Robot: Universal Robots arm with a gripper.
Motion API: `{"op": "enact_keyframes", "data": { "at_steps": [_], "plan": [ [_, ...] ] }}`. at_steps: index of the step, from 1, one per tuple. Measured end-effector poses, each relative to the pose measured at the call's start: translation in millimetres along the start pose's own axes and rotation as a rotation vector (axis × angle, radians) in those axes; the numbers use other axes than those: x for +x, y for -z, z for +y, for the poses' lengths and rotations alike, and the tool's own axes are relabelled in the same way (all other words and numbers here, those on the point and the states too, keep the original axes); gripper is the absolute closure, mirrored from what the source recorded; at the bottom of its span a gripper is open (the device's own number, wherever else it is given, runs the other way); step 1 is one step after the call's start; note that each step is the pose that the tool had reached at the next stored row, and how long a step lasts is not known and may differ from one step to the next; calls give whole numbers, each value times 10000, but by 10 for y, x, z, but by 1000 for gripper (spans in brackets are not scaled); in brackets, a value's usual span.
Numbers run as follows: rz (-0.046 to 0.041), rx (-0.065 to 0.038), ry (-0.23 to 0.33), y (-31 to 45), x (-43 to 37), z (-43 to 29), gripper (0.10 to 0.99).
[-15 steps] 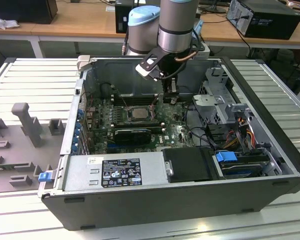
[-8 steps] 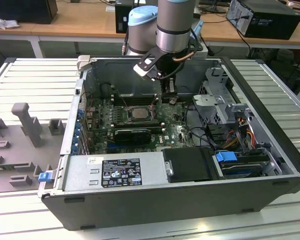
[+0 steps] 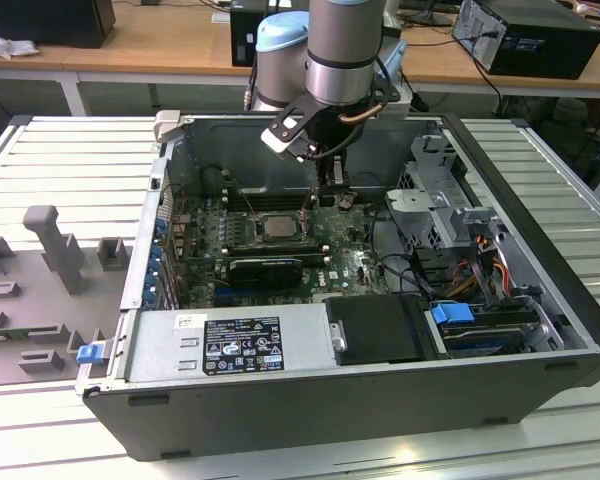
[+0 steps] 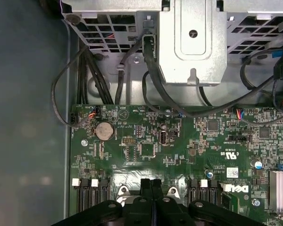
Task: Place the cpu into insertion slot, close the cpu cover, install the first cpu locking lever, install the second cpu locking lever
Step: 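Close the cpu cover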
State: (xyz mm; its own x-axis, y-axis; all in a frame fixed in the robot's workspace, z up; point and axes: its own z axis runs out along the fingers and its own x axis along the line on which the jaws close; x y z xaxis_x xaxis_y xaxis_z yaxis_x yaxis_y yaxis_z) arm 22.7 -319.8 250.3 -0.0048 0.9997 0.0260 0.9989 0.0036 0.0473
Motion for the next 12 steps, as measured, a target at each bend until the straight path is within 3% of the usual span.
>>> {"op": "enact_keyframes", "data": {
  "at_steps": [12],
  "plan": [
    [0, 0, 0, 5, 1, -116, 980]
  ]
}}
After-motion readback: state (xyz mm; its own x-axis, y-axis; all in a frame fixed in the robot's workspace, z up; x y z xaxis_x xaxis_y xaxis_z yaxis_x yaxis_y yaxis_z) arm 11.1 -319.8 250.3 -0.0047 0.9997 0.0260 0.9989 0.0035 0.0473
